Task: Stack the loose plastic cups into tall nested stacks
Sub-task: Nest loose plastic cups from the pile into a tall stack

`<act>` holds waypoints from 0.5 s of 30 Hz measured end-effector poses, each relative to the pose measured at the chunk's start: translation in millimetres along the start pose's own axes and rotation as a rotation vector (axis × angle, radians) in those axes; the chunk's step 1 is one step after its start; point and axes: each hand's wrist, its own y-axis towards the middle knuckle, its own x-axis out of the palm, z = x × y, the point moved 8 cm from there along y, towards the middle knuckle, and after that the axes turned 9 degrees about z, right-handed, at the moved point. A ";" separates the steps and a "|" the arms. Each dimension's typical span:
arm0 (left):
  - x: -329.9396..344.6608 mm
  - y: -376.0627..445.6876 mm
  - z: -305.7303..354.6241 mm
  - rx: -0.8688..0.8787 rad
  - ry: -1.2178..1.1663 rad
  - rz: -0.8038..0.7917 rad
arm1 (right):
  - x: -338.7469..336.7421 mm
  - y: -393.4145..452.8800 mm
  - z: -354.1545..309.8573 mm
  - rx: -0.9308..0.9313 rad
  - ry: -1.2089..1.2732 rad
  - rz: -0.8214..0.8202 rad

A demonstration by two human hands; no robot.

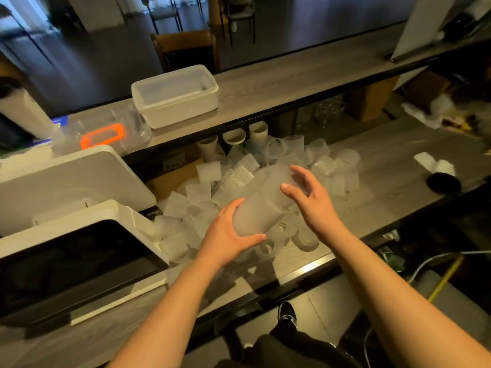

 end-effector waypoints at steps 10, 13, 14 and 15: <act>5.2 -16.9 8.0 0.041 0.014 -0.022 | -3.4 -32.8 0.8 -0.057 -0.109 -0.012; 6.8 -15.7 12.7 0.050 -0.014 -0.009 | 12.6 -41.7 8.4 -0.025 -0.132 -0.115; 7.7 -14.5 12.3 0.051 -0.021 -0.003 | 15.2 -42.1 11.5 -0.002 -0.121 -0.131; 9.2 -13.4 11.3 0.050 -0.025 -0.002 | 16.1 -40.8 14.3 0.016 -0.109 -0.139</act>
